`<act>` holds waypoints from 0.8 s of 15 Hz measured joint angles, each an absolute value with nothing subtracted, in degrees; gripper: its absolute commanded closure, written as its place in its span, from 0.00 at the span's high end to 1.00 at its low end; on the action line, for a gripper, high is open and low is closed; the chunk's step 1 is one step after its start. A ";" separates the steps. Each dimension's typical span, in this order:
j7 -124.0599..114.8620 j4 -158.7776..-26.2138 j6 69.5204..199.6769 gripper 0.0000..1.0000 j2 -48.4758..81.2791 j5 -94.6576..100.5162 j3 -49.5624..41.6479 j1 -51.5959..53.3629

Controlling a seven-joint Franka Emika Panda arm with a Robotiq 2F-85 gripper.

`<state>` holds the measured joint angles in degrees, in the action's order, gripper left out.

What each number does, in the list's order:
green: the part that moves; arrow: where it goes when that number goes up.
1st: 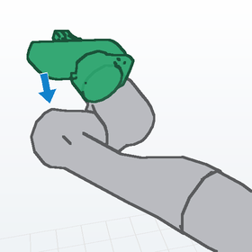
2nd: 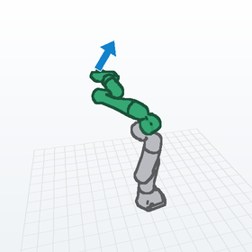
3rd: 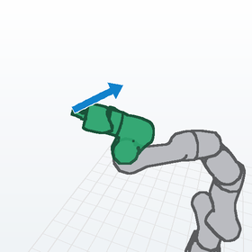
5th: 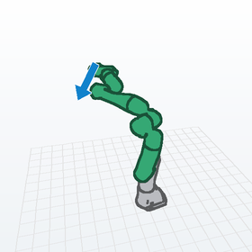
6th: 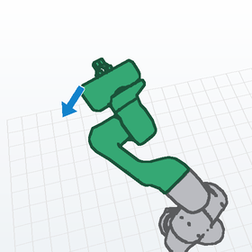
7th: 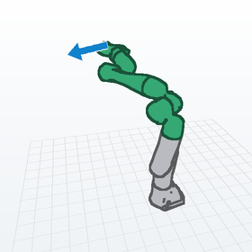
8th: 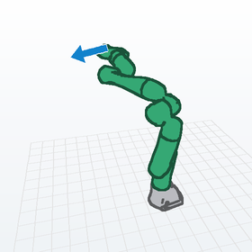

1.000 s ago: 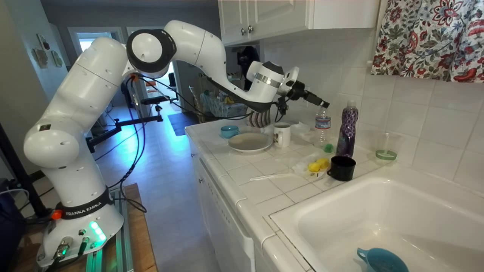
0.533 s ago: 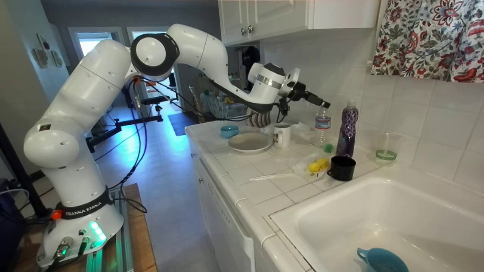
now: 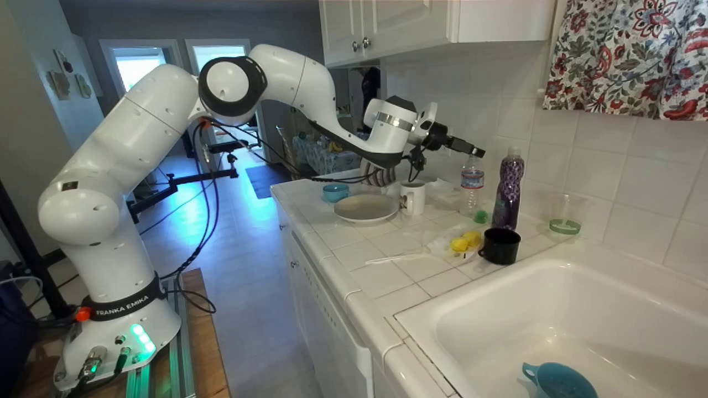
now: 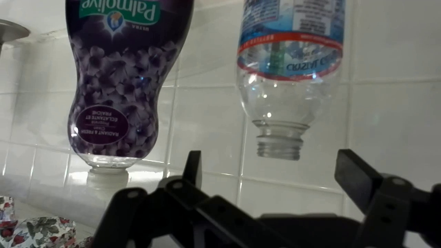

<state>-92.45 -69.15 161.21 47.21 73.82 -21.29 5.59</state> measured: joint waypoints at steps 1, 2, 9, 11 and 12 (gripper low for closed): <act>-92.45 -68.80 161.09 1.00 47.64 73.94 -21.66 6.10; -92.44 -68.54 161.05 1.00 48.04 74.00 -21.95 6.53; -92.43 -67.67 160.98 1.00 49.37 74.02 -24.04 8.00; -92.43 -67.67 160.98 1.00 49.45 74.02 -24.70 8.33; -92.46 -67.67 160.98 1.00 49.47 74.02 -25.00 8.50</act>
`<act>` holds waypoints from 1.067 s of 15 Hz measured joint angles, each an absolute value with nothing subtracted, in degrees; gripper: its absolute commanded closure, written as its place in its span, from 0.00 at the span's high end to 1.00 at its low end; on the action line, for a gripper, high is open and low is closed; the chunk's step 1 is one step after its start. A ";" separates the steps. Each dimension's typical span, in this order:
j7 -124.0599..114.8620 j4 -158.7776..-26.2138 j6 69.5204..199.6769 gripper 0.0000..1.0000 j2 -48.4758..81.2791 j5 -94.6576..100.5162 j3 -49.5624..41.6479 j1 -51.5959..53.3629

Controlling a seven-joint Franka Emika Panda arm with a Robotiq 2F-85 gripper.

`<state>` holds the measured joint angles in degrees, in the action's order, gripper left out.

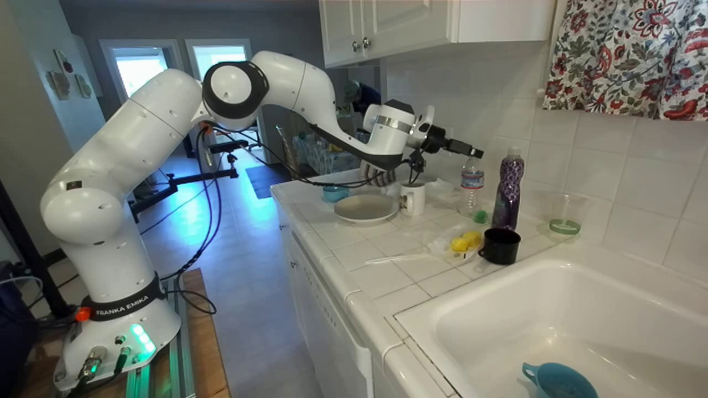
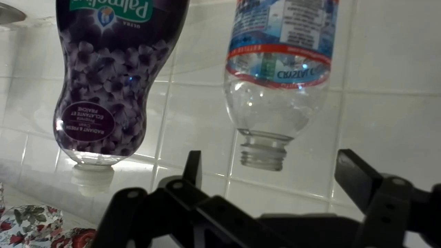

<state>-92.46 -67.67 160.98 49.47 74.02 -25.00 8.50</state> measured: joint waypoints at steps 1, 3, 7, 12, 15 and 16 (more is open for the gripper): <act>-92.47 -67.67 160.98 1.00 49.49 74.02 -25.23 8.66; -92.51 -67.67 160.98 1.00 49.59 74.02 -25.57 8.99; -92.86 -67.67 160.97 1.00 50.11 74.02 -26.43 9.85; -95.13 -68.25 158.78 1.00 50.66 74.02 -28.26 12.12; -96.93 -69.15 156.66 1.00 50.66 74.02 -29.40 13.75; -97.40 -69.34 156.24 1.00 50.66 74.02 -29.70 14.12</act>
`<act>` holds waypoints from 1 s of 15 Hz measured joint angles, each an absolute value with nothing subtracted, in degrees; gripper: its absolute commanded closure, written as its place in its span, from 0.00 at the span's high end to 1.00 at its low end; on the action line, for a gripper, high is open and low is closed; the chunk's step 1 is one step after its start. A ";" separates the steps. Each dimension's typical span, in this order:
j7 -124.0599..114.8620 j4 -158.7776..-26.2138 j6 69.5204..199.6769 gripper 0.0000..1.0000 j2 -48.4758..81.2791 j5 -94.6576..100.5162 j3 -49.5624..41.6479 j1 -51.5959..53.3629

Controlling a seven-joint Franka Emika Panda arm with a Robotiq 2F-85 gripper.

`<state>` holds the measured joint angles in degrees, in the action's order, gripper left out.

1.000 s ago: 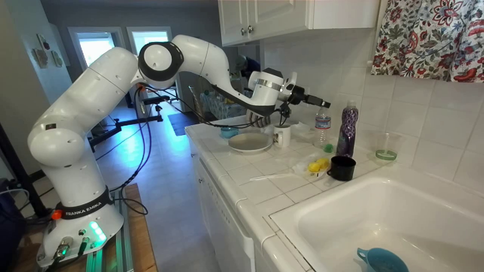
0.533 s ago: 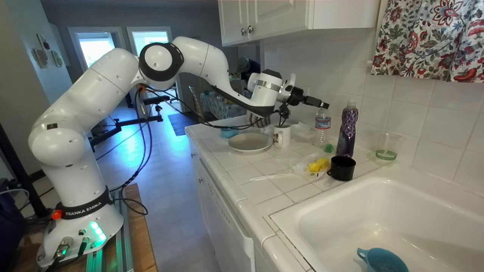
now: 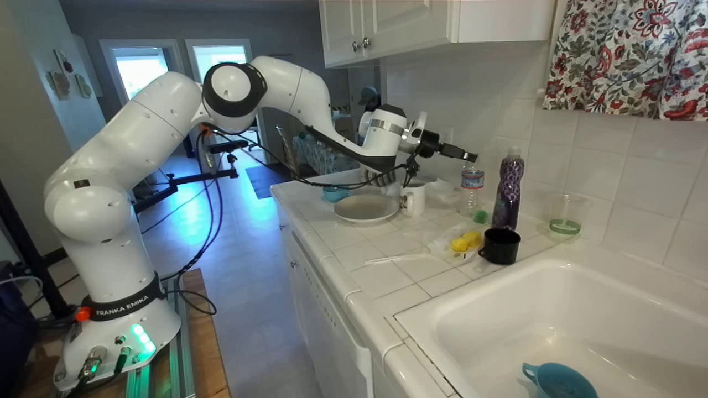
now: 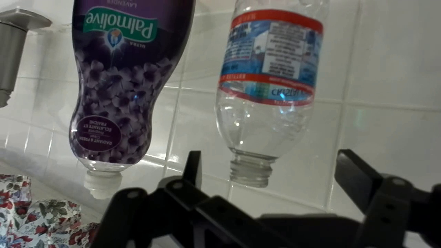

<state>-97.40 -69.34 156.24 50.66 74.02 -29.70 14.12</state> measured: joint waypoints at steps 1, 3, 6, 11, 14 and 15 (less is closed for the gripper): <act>-97.66 -69.51 156.14 1.00 50.66 74.02 -29.93 14.37; -97.86 -69.69 156.12 1.00 50.66 74.02 -30.11 14.49; -97.77 -69.69 156.14 1.00 50.66 74.02 -30.21 14.44; -97.74 -69.68 156.34 1.00 50.67 74.19 -30.75 14.62; -97.78 -69.68 156.34 1.00 50.71 74.91 -31.20 15.01; -97.81 -69.68 156.32 1.00 50.71 75.09 -31.41 15.15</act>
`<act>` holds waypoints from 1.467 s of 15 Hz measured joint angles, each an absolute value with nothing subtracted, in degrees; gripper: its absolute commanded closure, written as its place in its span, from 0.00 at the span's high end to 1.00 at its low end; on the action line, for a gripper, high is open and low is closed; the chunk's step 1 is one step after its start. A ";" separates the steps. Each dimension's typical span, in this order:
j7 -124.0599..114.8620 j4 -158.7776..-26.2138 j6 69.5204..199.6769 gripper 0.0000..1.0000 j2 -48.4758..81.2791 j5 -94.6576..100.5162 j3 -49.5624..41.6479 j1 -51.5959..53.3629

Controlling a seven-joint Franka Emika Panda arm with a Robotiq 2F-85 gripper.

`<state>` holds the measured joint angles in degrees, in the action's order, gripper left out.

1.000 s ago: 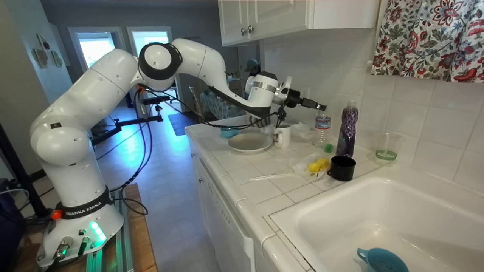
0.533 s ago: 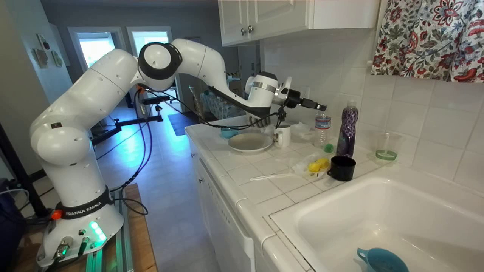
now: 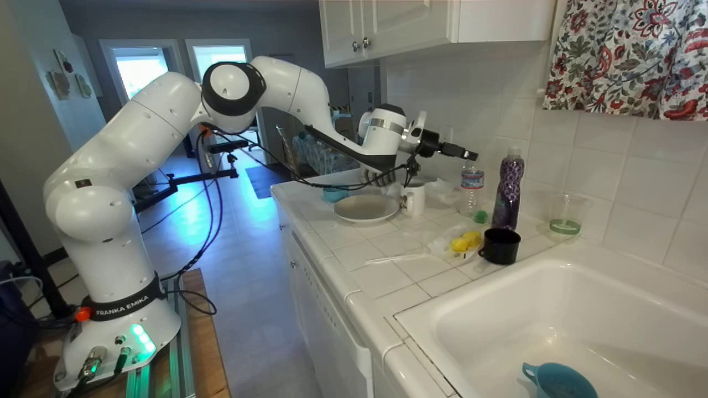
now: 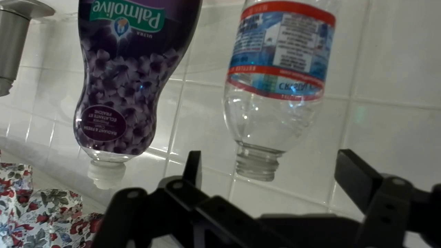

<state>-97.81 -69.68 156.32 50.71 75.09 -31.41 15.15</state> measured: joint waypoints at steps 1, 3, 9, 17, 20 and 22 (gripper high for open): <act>-97.87 -69.68 156.32 0.95 50.71 75.19 -31.67 15.27; -98.01 -69.68 156.31 0.87 50.71 75.28 -32.19 15.44; -99.03 -69.70 156.31 0.73 51.00 75.30 -33.09 15.65; -99.24 -69.66 156.32 0.40 51.90 75.30 -33.15 16.51; -99.24 -69.57 156.31 0.32 51.94 75.30 -33.35 16.78; -99.24 -69.53 156.32 0.13 51.97 75.30 -33.48 16.84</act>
